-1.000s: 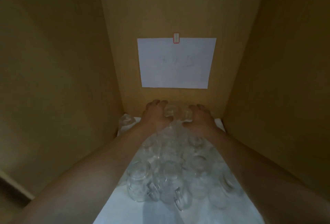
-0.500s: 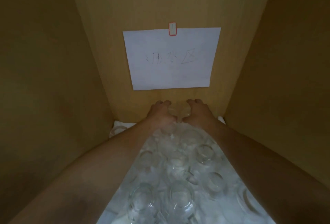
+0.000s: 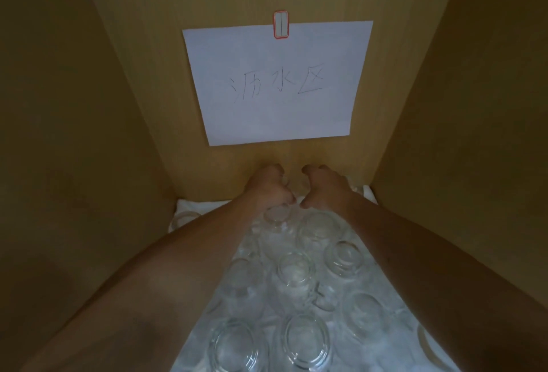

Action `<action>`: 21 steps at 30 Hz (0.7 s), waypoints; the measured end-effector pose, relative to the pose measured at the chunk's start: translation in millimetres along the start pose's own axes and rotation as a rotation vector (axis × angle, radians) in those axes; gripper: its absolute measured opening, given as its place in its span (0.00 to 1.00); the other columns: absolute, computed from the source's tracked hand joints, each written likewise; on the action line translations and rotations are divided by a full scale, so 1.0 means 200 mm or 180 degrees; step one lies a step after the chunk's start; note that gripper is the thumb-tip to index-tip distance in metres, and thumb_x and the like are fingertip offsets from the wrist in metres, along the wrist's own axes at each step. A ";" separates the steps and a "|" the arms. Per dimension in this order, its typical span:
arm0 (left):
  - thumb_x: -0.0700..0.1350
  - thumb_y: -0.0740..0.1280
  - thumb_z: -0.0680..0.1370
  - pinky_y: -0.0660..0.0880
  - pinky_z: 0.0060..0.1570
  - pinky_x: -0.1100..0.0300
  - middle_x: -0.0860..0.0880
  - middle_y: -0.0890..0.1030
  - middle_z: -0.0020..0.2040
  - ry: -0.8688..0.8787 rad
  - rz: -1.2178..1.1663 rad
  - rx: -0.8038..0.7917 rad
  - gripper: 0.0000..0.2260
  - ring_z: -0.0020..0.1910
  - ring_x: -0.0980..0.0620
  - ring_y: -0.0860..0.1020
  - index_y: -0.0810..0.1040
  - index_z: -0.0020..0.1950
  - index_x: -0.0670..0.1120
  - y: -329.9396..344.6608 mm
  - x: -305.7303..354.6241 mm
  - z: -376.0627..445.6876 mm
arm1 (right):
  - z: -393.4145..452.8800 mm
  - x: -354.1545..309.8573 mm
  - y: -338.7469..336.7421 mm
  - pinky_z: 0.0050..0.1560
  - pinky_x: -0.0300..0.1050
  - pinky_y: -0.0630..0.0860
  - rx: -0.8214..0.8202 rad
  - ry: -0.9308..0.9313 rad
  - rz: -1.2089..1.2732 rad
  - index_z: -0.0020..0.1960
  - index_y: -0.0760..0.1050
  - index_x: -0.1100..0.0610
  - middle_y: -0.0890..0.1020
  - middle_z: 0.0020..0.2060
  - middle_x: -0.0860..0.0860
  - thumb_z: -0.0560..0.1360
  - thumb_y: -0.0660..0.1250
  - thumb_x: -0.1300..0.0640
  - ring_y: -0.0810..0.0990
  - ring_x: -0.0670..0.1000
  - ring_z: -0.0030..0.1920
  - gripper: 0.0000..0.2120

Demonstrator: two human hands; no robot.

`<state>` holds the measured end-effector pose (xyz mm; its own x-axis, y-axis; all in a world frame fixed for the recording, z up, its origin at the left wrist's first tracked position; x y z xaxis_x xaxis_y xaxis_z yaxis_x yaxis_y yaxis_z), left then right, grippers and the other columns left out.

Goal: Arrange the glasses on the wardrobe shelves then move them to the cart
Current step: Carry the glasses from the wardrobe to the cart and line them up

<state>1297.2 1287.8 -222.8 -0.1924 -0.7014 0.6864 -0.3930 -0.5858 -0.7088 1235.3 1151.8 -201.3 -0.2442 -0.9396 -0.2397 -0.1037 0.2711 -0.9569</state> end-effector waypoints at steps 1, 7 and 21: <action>0.45 0.83 0.63 0.82 0.46 0.56 0.51 0.80 0.60 0.0018 0.0012 0.0050 0.35 0.50 0.52 0.80 0.76 0.68 0.45 0.00 0.00 0.00 | 0.00 0.00 0.00 0.64 0.55 0.75 -0.0011 0.0008 0.0046 0.76 0.65 0.52 0.73 0.68 0.56 0.66 0.81 0.49 0.75 0.58 0.67 0.44; 0.46 0.82 0.63 0.78 0.45 0.61 0.50 0.78 0.65 0.0162 0.0265 0.0294 0.40 0.55 0.50 0.80 0.73 0.73 0.48 -0.07 0.07 -0.05 | -0.04 -0.02 -0.08 0.62 0.55 0.76 0.0244 -0.0092 0.0177 0.75 0.67 0.53 0.74 0.67 0.57 0.65 0.82 0.51 0.76 0.59 0.65 0.43; 0.47 0.82 0.63 0.79 0.50 0.59 0.49 0.80 0.60 0.0646 0.0566 0.0859 0.34 0.55 0.48 0.80 0.77 0.68 0.49 -0.48 0.45 -0.42 | -0.38 -0.09 -0.53 0.53 0.51 0.80 0.0988 -0.0251 0.0267 0.68 0.70 0.54 0.74 0.58 0.57 0.64 0.81 0.50 0.78 0.59 0.57 0.37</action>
<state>1242.8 1315.2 -78.6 -0.4210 -0.7229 0.5478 -0.0917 -0.5670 -0.8186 1177.6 1155.3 -83.7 -0.1628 -0.9333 -0.3201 0.2153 0.2830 -0.9346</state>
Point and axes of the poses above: each hand's wrist, its own z-axis towards the middle knuckle, its own y-axis out of the palm, x = y × z, the point moved 3 cm from there along z, towards the middle knuckle
